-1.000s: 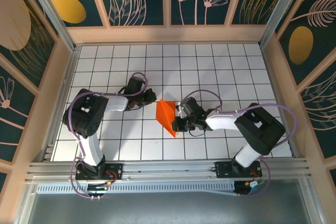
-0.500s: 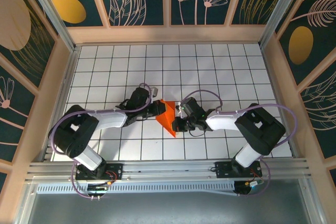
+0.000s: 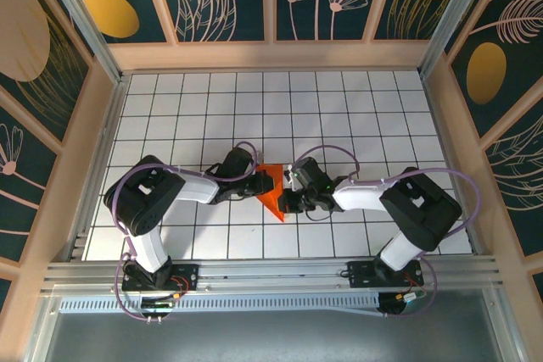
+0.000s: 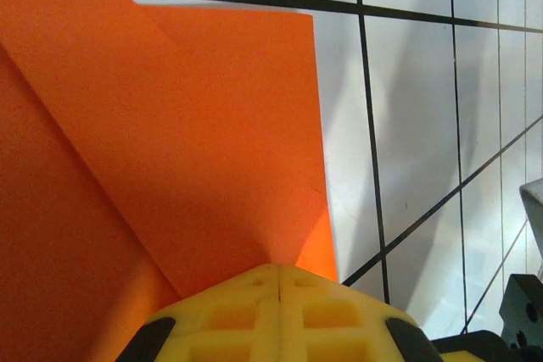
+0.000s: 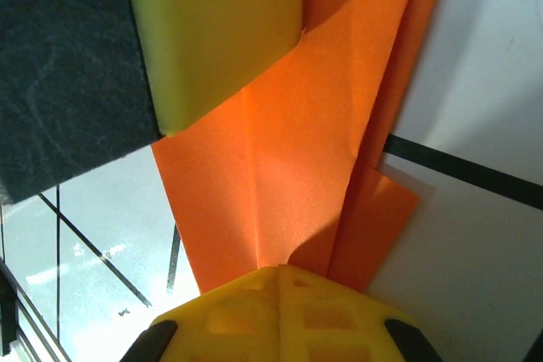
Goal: Fold a paper plane with a square sheet of paper (fold left side to right side)
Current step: Fourth fold the wing at the center of the table.
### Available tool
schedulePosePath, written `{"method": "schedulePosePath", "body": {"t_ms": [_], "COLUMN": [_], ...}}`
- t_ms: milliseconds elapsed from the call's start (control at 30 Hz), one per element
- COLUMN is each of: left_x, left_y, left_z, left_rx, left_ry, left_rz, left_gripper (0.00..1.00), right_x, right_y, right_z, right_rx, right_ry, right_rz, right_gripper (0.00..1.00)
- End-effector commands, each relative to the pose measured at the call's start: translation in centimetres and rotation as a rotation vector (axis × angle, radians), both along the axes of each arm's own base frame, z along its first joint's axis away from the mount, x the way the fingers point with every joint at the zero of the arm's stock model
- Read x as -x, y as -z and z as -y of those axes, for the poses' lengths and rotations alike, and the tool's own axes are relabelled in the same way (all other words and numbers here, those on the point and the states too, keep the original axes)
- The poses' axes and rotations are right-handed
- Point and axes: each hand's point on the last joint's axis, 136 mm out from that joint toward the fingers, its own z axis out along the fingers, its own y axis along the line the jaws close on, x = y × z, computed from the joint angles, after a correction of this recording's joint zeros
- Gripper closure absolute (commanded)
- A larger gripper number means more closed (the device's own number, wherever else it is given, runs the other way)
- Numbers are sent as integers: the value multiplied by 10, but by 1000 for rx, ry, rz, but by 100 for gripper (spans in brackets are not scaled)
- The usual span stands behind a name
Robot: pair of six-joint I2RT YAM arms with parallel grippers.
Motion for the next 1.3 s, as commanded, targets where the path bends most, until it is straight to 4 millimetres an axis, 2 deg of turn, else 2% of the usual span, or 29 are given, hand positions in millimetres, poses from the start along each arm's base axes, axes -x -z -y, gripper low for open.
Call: {"method": "schedulePosePath", "body": {"t_ms": [0,133,233,367,567,767,900,1267], "left_x": [1,7,10,11,9,9,8,8], "left_y": [21,30,31,30,28,29,29,33], "left_z": [-9,-15,-18,-19,-19,-19,-19,-21], "left_rx": [-76,-85,-82,-79,-78,-78,-81,-98], "left_ry": [-20,-34,-41,-46,-49,-51,-56,-68], "left_rz": [-15,-41,-44,-43,-40,-43,-43,-55], "left_gripper": [100,100,100,100,100,100,100,100], "right_x": [22,6,2,6,11,7,7,27], "right_y": [24,-14,-39,-53,-48,-35,-25,-4], "right_z": [34,17,10,4,-13,-23,-21,-9], "right_rx": [160,31,-81,-197,-287,-271,-238,-178], "right_ry": [3,-2,-8,-17,-52,-68,-69,-69], "right_rz": [-89,-30,-6,-7,-46,-66,-82,-138], "right_gripper": [100,100,100,100,100,100,100,100]}}
